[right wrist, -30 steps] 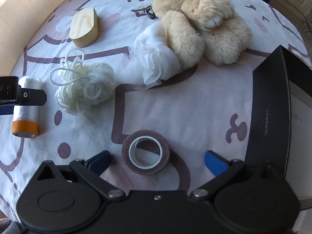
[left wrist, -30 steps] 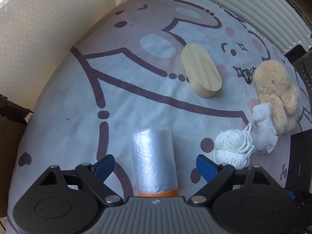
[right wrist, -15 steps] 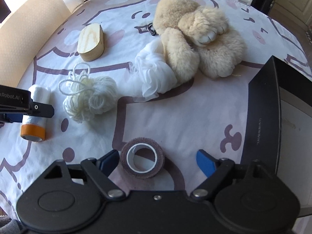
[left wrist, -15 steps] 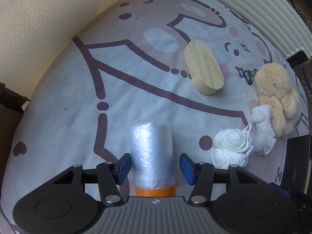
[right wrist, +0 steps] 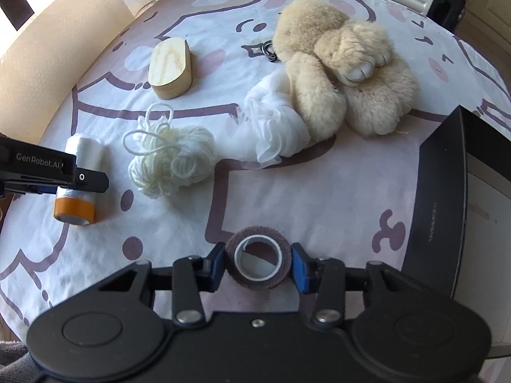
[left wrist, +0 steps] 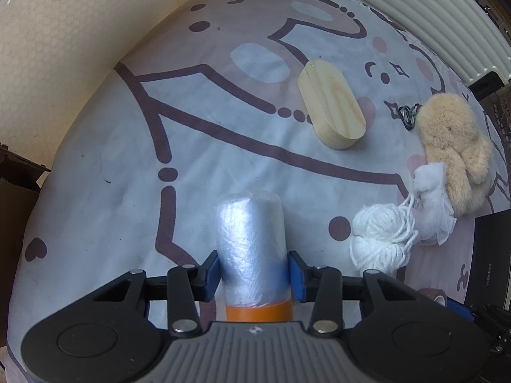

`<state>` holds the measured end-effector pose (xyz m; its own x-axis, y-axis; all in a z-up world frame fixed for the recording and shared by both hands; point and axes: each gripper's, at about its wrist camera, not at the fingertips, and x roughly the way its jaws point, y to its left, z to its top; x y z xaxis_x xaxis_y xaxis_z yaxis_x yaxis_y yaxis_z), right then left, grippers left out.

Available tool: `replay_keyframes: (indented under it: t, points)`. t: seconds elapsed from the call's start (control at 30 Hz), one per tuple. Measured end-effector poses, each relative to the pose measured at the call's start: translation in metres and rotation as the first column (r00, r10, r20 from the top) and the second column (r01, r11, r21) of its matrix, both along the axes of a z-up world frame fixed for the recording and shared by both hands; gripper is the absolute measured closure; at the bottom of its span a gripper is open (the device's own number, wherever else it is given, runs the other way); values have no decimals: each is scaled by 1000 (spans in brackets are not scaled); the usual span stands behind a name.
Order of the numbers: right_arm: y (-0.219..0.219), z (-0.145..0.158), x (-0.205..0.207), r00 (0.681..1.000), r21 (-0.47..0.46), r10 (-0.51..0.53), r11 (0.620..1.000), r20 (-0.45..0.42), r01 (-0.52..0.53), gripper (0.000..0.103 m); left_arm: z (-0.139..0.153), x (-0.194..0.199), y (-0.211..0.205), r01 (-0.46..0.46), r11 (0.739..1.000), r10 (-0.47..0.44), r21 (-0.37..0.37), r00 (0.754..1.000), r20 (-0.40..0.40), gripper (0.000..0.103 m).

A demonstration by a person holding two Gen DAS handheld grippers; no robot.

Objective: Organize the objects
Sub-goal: 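Carry the film roll with the left tool while the right tool carries the tape to the box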

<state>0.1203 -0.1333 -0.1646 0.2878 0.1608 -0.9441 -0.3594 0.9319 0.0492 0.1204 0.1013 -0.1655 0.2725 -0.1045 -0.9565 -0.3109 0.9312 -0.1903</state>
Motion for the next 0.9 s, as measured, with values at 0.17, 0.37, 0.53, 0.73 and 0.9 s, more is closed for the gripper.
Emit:
replay_keyframes:
  t: [0.17,0.37,0.53,0.73,0.9]
  points:
    - [-2,4,1,1000,0,-21,1000,14,21,59,3,-2,-1,1,1000,-1,-11,1000,4,60]
    - [1,12,-4,999,9,-13,1000,33,13,59,17,-7,-4,19,1000,-19,2,999,40,60]
    - [3,28,-12,997,13,-12,1000,76,11,59,35,-16,-7,37,999,-40,29,996,86,60]
    - [6,51,-23,991,20,-19,1000,132,17,59,58,-30,-14,60,997,-67,58,988,137,60]
    - [6,70,-33,983,15,-27,1000,181,25,59,81,-44,-17,74,993,-90,88,979,185,60]
